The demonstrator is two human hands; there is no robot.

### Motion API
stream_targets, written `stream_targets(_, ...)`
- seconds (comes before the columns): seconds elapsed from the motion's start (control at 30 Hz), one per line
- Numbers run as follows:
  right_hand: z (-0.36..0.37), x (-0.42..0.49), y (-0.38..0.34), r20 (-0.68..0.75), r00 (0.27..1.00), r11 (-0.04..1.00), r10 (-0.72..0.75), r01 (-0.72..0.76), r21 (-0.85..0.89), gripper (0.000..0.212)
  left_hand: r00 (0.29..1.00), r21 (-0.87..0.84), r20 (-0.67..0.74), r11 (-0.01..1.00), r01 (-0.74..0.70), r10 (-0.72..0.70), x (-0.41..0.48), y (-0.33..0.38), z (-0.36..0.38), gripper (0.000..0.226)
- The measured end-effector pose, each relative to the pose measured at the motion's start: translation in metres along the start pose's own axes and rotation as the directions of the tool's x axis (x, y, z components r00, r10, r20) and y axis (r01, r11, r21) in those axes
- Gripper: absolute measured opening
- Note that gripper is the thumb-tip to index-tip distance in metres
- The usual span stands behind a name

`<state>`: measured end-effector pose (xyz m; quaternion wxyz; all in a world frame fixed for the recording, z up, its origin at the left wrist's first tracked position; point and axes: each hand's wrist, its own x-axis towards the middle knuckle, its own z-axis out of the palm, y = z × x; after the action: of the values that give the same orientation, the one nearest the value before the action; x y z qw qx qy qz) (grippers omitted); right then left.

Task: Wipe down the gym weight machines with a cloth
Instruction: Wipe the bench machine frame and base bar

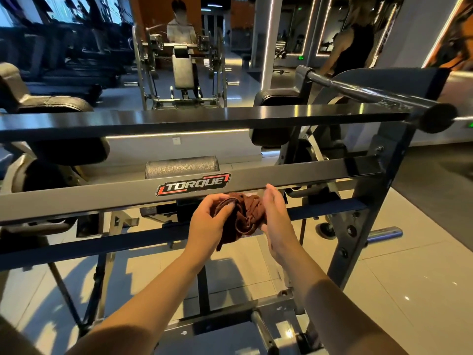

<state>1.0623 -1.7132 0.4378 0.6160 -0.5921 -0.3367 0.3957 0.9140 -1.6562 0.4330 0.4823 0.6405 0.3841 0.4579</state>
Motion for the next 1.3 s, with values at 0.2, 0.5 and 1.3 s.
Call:
stream_targets(0.2, -0.025, -0.006, 0.003, -0.053, 0.998, 0.992, 0.039, -0.045, -0.121, 0.036, 0.978, -0.076, -0.03, 0.976, 0.204, -0.206, -0.007, 0.004, -0.004, 0.019)
stream_targets(0.5, -0.04, -0.017, -0.013, -0.029, 0.98, 0.975, 0.198, -0.193, 0.114, 0.03, 0.937, -0.003, 0.252, 0.968, 0.249, -0.24, -0.035, -0.01, 0.012, 0.02)
stream_targets(1.3, -0.098, -0.004, -0.007, 0.161, 0.985, 0.977, 0.061, -0.025, -0.213, 0.049, 0.842, -0.341, 0.288, 0.773, 0.535, -0.456, -0.029, -0.016, 0.041, 0.087)
